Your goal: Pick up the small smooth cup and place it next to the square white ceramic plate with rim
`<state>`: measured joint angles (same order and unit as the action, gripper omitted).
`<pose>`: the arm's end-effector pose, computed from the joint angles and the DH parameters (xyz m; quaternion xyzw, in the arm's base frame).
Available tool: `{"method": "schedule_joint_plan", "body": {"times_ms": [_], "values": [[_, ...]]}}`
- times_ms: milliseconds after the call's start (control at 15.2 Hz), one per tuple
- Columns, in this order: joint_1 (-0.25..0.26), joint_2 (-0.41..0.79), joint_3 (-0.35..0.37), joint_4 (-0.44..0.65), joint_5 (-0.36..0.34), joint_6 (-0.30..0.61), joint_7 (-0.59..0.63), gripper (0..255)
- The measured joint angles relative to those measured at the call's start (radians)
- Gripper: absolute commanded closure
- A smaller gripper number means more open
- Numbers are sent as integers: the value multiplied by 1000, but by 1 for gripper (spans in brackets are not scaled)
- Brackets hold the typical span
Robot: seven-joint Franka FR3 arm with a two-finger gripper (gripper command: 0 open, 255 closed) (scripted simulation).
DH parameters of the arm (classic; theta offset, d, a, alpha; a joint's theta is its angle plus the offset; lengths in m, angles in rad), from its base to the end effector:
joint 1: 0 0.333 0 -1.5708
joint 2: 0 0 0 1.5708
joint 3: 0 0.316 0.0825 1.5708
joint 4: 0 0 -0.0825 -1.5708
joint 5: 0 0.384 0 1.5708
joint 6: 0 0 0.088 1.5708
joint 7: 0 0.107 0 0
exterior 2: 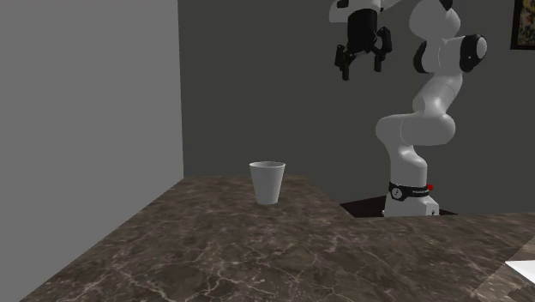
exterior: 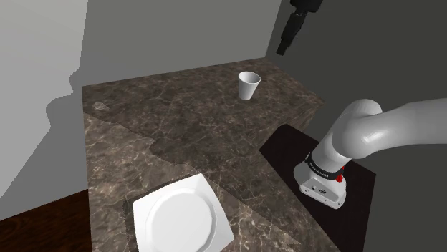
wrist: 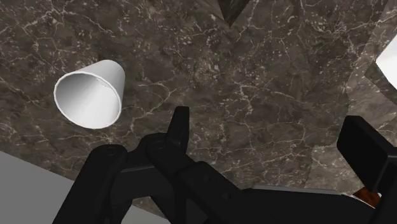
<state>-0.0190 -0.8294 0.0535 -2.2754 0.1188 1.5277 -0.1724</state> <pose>0.2895 0.0301 0.6373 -0.9934 -0.1002 -0.0432 0.0362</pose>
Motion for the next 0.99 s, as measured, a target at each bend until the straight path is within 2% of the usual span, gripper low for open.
{"method": "schedule_joint_plan", "body": {"times_ms": [264,726,990], "values": [[-7,29,-34,-20,-15,43,-42,0],[-32,148,-157,-90,-59,210,-198,0],[-41,245,-224,-91,-68,296,-285,0]]}}
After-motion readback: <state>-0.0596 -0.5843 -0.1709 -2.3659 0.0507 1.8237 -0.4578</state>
